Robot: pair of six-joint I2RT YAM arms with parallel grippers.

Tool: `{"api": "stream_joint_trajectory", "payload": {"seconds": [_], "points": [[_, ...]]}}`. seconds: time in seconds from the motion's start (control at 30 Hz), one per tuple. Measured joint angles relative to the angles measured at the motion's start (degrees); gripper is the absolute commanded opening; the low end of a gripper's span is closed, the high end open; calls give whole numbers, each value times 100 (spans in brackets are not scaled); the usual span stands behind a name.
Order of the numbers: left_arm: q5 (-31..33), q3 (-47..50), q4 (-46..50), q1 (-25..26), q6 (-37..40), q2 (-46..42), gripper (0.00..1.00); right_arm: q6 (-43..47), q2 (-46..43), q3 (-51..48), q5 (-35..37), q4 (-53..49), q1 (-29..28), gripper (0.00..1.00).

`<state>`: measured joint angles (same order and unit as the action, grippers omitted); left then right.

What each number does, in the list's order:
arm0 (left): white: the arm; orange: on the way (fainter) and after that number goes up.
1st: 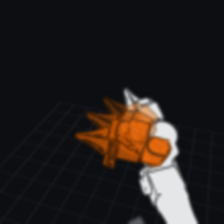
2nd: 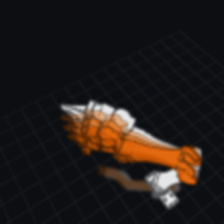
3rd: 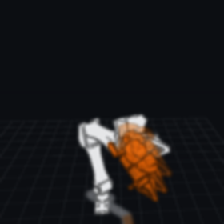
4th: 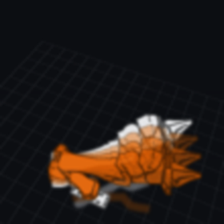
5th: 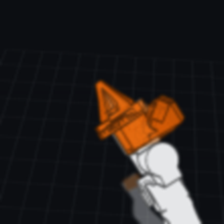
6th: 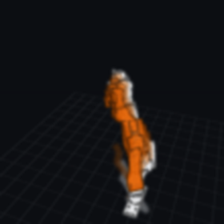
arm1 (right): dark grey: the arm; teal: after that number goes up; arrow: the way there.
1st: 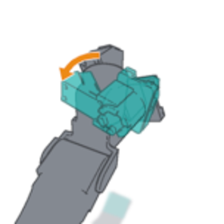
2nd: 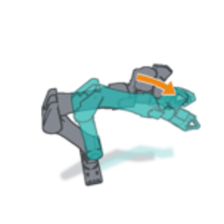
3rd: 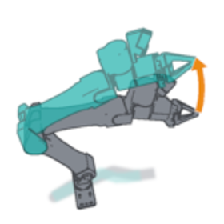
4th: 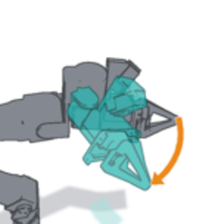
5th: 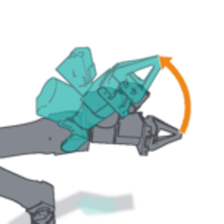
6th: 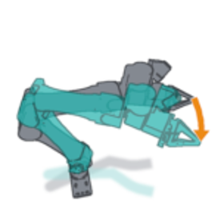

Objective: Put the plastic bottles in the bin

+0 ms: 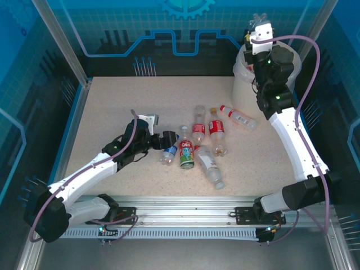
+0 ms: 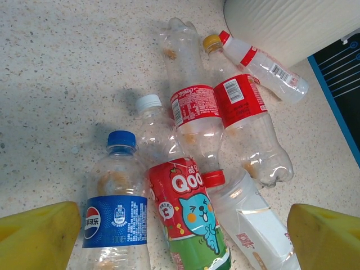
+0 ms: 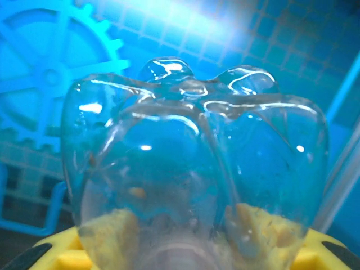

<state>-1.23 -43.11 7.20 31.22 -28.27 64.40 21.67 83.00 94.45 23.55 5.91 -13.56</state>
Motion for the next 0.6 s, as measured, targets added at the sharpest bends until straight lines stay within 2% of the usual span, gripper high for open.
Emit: {"api": "stream_joint_trajectory", "payload": {"seconds": [0.13,0.3,0.6], "points": [[-2,0,0,0,-28,57,95,404,468,415,306,28,184,32],[0,0,7,0,-31,101,95,562,916,380,470,-50,337,31],[0,162,-13,0,-35,101,95,909,1139,-682,649,619,494,31]]}}
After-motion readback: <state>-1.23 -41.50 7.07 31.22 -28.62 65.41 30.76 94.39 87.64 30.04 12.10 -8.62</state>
